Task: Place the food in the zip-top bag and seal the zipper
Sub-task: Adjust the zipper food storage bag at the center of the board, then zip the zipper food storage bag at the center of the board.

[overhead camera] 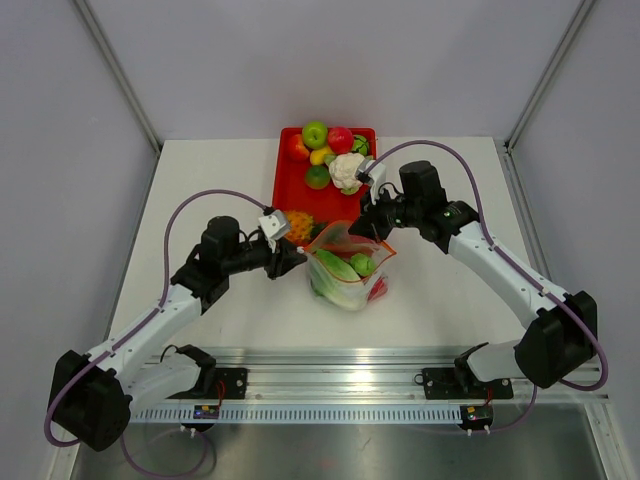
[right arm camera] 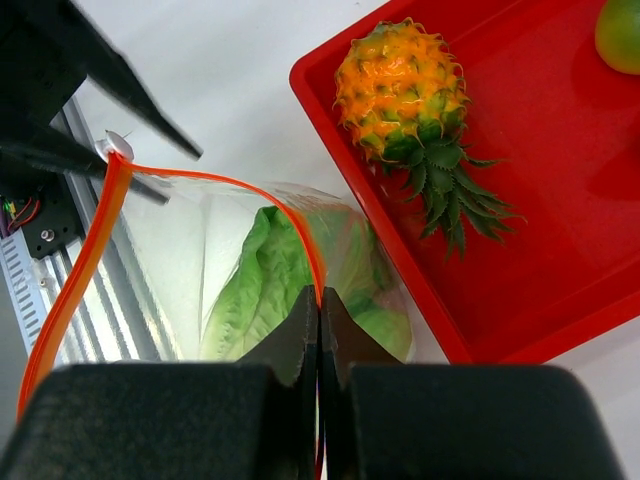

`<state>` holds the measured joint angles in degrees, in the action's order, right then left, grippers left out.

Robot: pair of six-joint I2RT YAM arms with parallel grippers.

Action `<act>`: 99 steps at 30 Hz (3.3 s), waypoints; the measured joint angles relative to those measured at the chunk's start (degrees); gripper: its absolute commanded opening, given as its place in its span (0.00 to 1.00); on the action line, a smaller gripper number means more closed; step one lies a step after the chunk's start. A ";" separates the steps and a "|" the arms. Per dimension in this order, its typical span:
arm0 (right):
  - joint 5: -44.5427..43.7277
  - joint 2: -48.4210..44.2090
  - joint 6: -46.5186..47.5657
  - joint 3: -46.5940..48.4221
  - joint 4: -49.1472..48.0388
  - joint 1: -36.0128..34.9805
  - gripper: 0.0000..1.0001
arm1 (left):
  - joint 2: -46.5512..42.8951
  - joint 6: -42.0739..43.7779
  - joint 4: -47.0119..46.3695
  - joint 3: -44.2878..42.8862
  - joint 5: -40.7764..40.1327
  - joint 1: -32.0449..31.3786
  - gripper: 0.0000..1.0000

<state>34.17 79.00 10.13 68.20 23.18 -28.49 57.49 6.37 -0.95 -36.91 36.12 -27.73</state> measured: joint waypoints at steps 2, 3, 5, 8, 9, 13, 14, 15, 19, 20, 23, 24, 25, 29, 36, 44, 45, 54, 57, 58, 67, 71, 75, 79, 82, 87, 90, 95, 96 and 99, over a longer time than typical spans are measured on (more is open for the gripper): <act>0.00 0.00 -0.11 0.00 0.00 0.00 0.00 | 0.02 -0.90 -0.59 0.00 0.33 0.00 0.08; 0.00 0.00 -0.15 0.00 0.00 0.00 0.00 | 0.02 -1.16 -0.92 0.02 0.42 0.00 0.02; -0.04 0.00 -0.17 0.02 0.33 0.00 0.05 | 0.00 -1.57 -1.55 0.02 0.61 0.00 0.00; -0.15 0.02 0.00 1.40 3.69 0.02 0.20 | 0.00 -1.95 -1.64 0.00 0.83 0.00 0.00; -0.17 0.02 0.13 2.43 5.09 0.00 0.24 | 0.00 -1.92 -1.42 -0.04 0.94 0.00 0.00; -2.34 -0.42 1.27 7.37 8.98 -1.68 0.44 | -0.11 -1.84 -0.48 -0.48 1.88 0.00 0.00; -3.34 -0.70 1.75 8.41 9.68 -2.89 0.45 | -0.22 -1.79 -0.28 -0.57 2.12 0.00 0.00; -3.93 -1.09 2.36 9.51 10.23 -4.57 0.45 | -0.48 -1.75 -0.07 -0.61 2.43 0.00 0.00; -5.57 -1.20 4.83 14.82 12.87 -11.82 0.44 | -1.70 -1.70 0.74 -1.01 3.87 0.00 0.00; -6.16 -1.03 5.60 16.00 13.31 -13.40 0.44 | -1.95 -1.66 1.01 -1.25 4.26 0.00 0.00; -6.32 0.42 8.44 18.34 13.81 -16.17 0.43 | -2.03 -1.14 1.33 -1.88 5.55 0.02 0.00; -6.29 1.33 9.55 18.95 14.29 -16.79 0.43 | -2.03 -0.79 1.33 -2.03 6.23 0.11 0.00; -6.29 2.38 10.51 19.37 14.60 -17.11 0.43 | -2.03 -0.59 1.36 -2.10 6.71 0.11 0.00; -6.34 6.27 13.53 19.47 15.13 -17.38 0.44 | -2.01 -0.31 1.42 -2.34 8.63 0.50 0.00; -5.11 6.67 18.36 16.24 12.61 -17.38 0.45 | -1.88 -0.28 1.75 -2.34 9.92 1.22 0.00; -1.95 6.67 20.15 15.89 11.30 -17.40 0.50 | -1.38 -0.44 1.55 -2.34 11.39 1.95 0.00; -1.38 6.67 20.24 15.85 11.28 -17.42 0.50 | -1.33 -0.44 1.29 -2.34 11.54 2.01 0.00; 1.88 7.19 20.72 15.76 11.19 -17.57 0.47 | -1.14 -0.90 0.85 -2.34 12.28 2.64 0.00; 2.32 7.98 20.70 15.78 10.86 -17.70 0.46 | -1.14 -0.92 0.87 -2.34 12.55 2.80 0.00; 2.51 8.24 20.70 15.78 10.75 -17.77 0.46 | -1.14 -0.94 0.87 -2.34 12.63 2.84 0.00; 3.04 10.43 20.46 16.52 9.66 -18.38 0.34 | -1.14 -1.51 0.85 -2.34 13.29 3.06 0.00; 3.04 10.60 20.11 16.52 9.01 -18.40 0.15 | -1.14 -1.57 0.87 -2.34 13.40 3.19 0.00; 2.69 10.69 19.85 16.52 8.57 -18.38 0.00 | -1.14 -1.77 1.14 -2.34 13.66 3.45 0.00; 2.32 10.69 19.69 16.50 8.52 -18.38 0.00 | -1.14 -1.92 1.22 -2.34 13.60 3.69 0.00; 1.88 10.40 19.69 16.00 7.89 -18.40 0.00 | -1.20 -2.14 1.18 -2.34 13.05 3.74 0.00; 0.66 8.33 20.04 13.75 6.58 -18.60 0.00 | -1.97 -2.29 1.29 -2.34 12.57 3.74 0.00; -0.61 6.67 20.22 12.63 6.69 -18.75 0.00 | -2.54 -2.38 1.25 -2.34 12.46 3.87 0.00; -2.23 4.35 20.24 11.13 7.08 -18.78 0.00 | -3.65 -2.49 0.81 -2.34 11.56 4.31 0.00; -2.47 3.78 20.24 10.60 7.17 -18.78 0.00 | -3.82 -2.60 0.83 -2.34 11.41 4.42 0.00; -3.76 2.08 20.20 9.01 7.63 -18.78 0.00 | -4.17 -2.67 0.83 -2.34 11.06 4.98 0.00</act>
<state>30.41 81.08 30.33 77.21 30.81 -47.27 53.32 3.70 -0.12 -39.24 47.18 -22.74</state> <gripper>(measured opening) 0.034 0.002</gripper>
